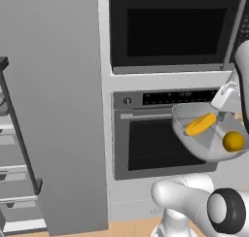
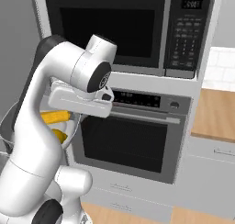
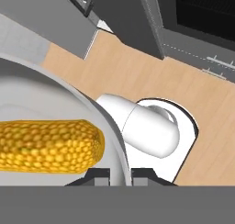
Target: Take the meat container that has the fish and place it on the second highest rack of the freezer. Then take the vegetable container that has the lemon and corn and place it on the highest rack of the freezer.
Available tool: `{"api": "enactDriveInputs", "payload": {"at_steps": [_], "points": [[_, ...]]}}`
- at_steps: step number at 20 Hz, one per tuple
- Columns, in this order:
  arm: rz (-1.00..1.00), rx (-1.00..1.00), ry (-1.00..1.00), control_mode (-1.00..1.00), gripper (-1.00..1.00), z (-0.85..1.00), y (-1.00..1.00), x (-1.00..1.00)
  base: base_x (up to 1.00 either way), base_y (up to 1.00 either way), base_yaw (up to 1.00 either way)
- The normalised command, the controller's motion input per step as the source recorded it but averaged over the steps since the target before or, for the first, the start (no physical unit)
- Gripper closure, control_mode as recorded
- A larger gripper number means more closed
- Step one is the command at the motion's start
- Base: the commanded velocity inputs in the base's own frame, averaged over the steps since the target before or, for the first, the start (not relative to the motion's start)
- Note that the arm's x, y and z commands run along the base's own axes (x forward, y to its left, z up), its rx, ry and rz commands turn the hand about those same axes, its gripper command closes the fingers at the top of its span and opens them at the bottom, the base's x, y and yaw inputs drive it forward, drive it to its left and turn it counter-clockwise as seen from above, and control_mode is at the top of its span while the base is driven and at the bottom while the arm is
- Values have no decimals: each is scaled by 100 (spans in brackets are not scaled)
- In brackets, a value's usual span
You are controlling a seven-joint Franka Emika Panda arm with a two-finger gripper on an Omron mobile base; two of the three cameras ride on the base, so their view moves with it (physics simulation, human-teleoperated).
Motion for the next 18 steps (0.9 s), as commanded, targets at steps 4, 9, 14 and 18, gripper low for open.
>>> {"api": "enactDriveInputs", "payload": {"at_steps": [4, 9, 14, 18], "points": [[0, 0, 0, 100, 100, 0, 0, 0, -2, 100, 0], [0, 0, 0, 100, 100, 0, 0, 0, 0, 100, 0], [0, 0, 0, 100, 100, 0, 0, 0, 0, 100, 0], [0, 0, 0, 100, 100, 0, 0, 0, 0, 97, 0]]}}
